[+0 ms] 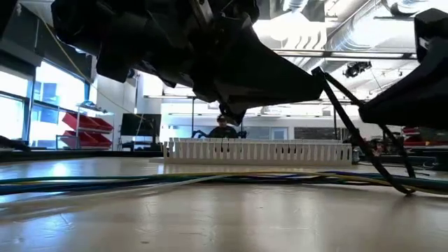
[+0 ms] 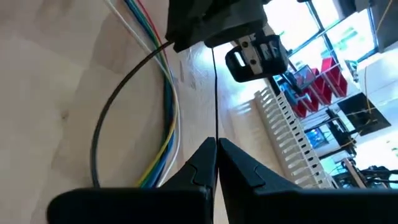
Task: Ziptie cables
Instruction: Wrap the cables together using a black zip tie
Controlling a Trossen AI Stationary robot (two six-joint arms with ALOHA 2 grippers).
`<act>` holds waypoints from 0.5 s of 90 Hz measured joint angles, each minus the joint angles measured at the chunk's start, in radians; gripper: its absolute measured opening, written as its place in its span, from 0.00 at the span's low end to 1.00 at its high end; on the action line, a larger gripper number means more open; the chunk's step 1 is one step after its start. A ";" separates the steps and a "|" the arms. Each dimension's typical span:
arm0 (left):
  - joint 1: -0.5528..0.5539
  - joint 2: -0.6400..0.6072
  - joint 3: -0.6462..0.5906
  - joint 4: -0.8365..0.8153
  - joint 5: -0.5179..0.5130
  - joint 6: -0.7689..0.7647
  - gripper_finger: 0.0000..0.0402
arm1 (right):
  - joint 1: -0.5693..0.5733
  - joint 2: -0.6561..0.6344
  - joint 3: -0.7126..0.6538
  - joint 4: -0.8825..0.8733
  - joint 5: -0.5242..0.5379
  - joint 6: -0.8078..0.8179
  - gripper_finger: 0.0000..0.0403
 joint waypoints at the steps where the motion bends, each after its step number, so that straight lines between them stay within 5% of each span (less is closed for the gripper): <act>1: 0.000 0.000 0.000 0.000 0.000 0.000 0.00 | 0.000 0.000 0.000 0.000 -0.002 -0.004 0.00; 45: 0.000 0.000 0.000 0.000 0.000 0.000 0.00 | -0.023 0.000 0.000 0.044 -0.061 -0.107 0.00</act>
